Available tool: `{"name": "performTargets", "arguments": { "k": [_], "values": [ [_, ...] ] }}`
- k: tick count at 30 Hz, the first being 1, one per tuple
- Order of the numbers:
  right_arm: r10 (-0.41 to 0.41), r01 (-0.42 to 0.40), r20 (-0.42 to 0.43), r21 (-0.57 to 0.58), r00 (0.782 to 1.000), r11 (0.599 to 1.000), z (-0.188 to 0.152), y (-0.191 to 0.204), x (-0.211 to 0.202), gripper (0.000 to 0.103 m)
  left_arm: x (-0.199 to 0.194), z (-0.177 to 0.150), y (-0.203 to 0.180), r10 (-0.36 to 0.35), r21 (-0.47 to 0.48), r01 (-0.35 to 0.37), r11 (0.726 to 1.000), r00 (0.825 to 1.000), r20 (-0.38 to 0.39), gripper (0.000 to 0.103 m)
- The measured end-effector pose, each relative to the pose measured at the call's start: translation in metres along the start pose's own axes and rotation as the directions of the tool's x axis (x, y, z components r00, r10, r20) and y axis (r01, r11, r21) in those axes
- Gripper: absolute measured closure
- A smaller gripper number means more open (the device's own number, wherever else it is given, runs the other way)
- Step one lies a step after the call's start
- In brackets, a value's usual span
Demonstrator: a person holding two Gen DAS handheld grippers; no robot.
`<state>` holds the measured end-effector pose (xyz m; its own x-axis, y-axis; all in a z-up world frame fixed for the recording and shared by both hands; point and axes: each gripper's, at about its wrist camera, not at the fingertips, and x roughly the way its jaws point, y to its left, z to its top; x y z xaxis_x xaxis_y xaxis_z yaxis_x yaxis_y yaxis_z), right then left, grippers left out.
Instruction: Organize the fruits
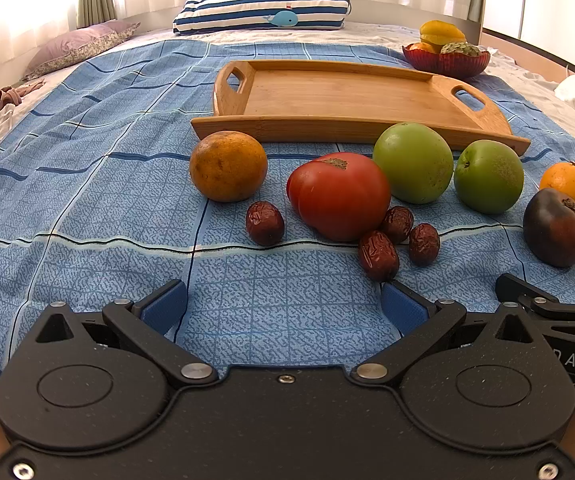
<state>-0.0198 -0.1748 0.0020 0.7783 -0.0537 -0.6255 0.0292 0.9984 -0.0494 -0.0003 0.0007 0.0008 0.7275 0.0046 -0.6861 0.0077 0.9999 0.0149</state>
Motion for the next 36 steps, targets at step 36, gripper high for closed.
{"name": "performTargets", "arguments": {
  "k": [36],
  "values": [
    [-0.001,0.001,0.006,0.0,1.0,1.0,-0.0006,-0.0008,-0.0017,0.0,-0.0022,0.0017,-0.0003,0.004,0.004,-0.004,1.0,1.0,0.01,0.0]
  ]
}}
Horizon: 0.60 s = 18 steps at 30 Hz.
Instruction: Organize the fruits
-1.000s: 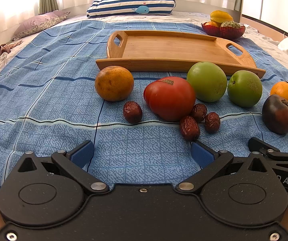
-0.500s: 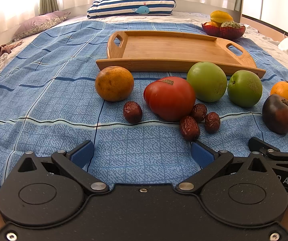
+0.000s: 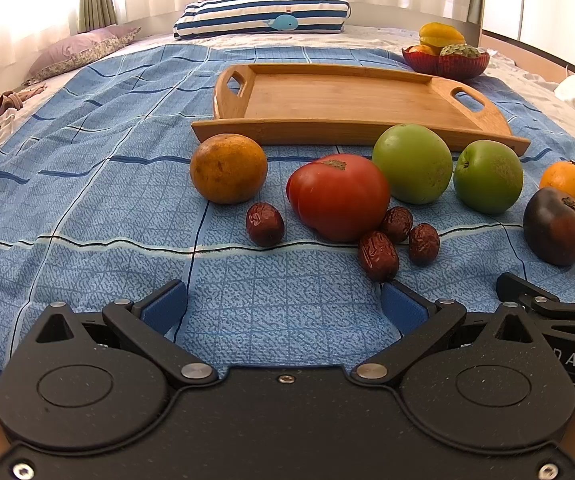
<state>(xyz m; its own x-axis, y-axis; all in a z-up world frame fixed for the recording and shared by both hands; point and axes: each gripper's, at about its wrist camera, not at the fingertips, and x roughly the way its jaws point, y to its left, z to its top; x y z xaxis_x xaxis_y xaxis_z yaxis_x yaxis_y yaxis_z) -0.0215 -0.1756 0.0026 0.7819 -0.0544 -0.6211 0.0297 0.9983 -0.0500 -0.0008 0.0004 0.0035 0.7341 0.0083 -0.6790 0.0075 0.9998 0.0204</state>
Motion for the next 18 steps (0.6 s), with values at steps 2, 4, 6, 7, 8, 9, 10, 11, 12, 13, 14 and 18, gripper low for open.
{"name": "performTargets", "arguments": {
  "k": [2,4,6,7,8,9,10,11,12,13,14,18],
  "values": [
    [0.001,-0.001,0.002,0.001,1.0,1.0,0.001,0.0,0.002,0.0,-0.003,0.0,0.0,-0.004,0.001,0.004,1.0,1.0,0.008,0.0],
    [0.0,0.0,0.004,0.002,1.0,1.0,0.001,0.001,0.002,0.0,-0.003,-0.003,0.001,-0.008,0.001,0.008,1.0,1.0,0.02,0.0],
    [0.001,-0.001,0.012,0.002,1.0,1.0,-0.001,0.0,0.0,0.0,-0.004,-0.005,0.001,-0.005,0.006,0.005,1.0,0.999,0.031,0.0],
    [0.002,-0.002,0.021,0.005,1.0,1.0,-0.003,-0.001,0.0,0.0,-0.003,-0.006,0.001,-0.003,0.009,0.002,1.0,0.999,0.037,0.0],
    [0.002,-0.003,0.035,0.008,0.999,1.0,-0.006,-0.001,-0.001,0.0,-0.003,-0.007,0.0,0.001,0.012,-0.002,1.0,0.999,0.044,0.0],
    [0.001,-0.002,0.053,0.009,0.999,1.0,-0.01,-0.002,-0.003,0.0,-0.003,-0.008,-0.001,0.006,0.015,-0.007,1.0,0.999,0.049,0.0],
    [-0.002,0.001,0.068,0.006,0.998,1.0,-0.012,-0.001,-0.004,0.0,-0.003,-0.008,-0.002,0.011,0.016,-0.012,1.0,0.998,0.054,0.0],
    [-0.005,0.005,0.077,0.003,0.997,1.0,-0.012,0.0,-0.004,0.0,-0.004,-0.008,-0.004,0.016,0.018,-0.017,1.0,0.998,0.056,0.0],
    [-0.008,0.008,0.081,0.001,0.997,1.0,-0.012,0.001,-0.004,0.0,-0.005,-0.008,-0.004,0.02,0.017,-0.021,1.0,0.998,0.057,0.0],
    [-0.008,0.008,0.077,0.001,0.997,1.0,-0.01,0.001,-0.003,0.0,-0.006,-0.007,-0.004,0.021,0.015,-0.022,1.0,0.998,0.055,0.0],
    [-0.006,0.006,0.074,0.008,0.997,1.0,-0.008,0.0,-0.003,0.0,-0.007,-0.006,-0.004,0.019,0.013,-0.02,1.0,0.998,0.051,0.0],
    [0.005,-0.007,0.075,0.021,0.997,1.0,-0.003,-0.005,-0.004,0.0,-0.014,-0.003,-0.005,-0.016,0.02,0.015,1.0,0.998,0.062,0.004]
  ]
}}
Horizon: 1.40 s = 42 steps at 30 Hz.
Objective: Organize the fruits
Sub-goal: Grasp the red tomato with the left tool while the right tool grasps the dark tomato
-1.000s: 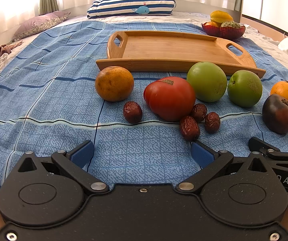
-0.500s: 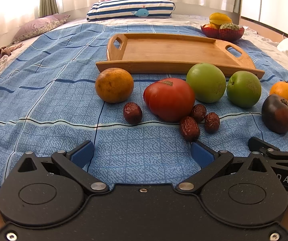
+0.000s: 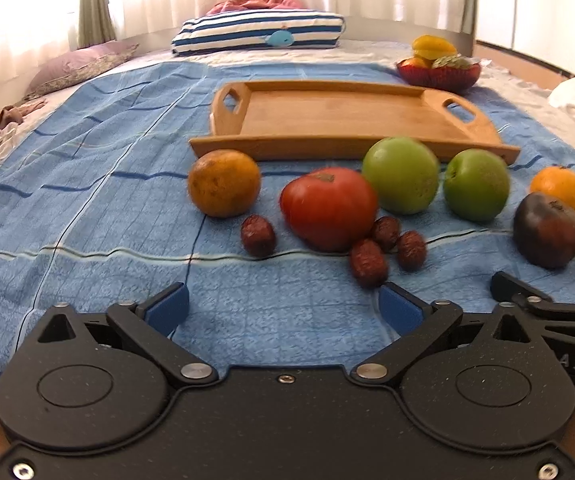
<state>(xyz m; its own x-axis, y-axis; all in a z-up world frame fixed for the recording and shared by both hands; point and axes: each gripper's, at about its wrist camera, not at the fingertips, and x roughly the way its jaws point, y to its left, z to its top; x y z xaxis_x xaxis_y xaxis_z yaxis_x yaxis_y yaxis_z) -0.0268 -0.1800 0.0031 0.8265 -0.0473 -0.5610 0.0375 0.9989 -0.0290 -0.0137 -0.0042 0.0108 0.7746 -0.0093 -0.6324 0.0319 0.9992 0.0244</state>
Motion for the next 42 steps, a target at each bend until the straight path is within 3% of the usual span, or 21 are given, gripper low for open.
{"name": "performTargets", "arguments": {
  "k": [4,10,14,23,27,31,42],
  "values": [
    [0.004,-0.004,0.014,0.011,1.0,1.0,0.002,-0.005,-0.005,0.0,-0.011,0.004,-0.003,-0.025,0.024,0.023,0.999,0.998,0.05,0.009],
    [0.021,-0.025,0.073,0.05,0.997,0.998,0.007,-0.011,-0.02,0.005,-0.018,0.021,-0.009,-0.025,0.069,0.016,0.997,0.99,0.136,0.027],
    [0.024,-0.032,0.097,0.085,0.995,0.996,0.012,-0.015,-0.024,0.01,-0.008,0.032,-0.008,-0.046,0.076,0.036,0.996,0.991,0.125,0.05],
    [-0.014,0.005,0.087,0.111,0.996,0.994,0.014,-0.018,-0.018,0.021,0.014,0.044,-0.017,-0.042,0.125,0.024,0.992,0.989,0.145,0.051],
    [-0.015,0.006,0.073,0.13,0.997,0.991,0.013,-0.02,-0.014,0.028,0.022,0.048,-0.018,-0.077,0.124,0.061,0.99,0.989,0.128,0.054],
    [-0.005,-0.004,0.069,0.131,0.998,0.991,0.012,-0.02,-0.012,0.028,0.028,0.05,-0.019,-0.096,0.118,0.082,0.99,0.988,0.118,0.054],
    [0.0,-0.006,0.046,0.128,0.999,0.992,0.014,-0.019,-0.003,0.024,0.046,0.048,-0.017,-0.079,0.08,0.073,0.994,0.994,0.074,0.041]
  ]
}}
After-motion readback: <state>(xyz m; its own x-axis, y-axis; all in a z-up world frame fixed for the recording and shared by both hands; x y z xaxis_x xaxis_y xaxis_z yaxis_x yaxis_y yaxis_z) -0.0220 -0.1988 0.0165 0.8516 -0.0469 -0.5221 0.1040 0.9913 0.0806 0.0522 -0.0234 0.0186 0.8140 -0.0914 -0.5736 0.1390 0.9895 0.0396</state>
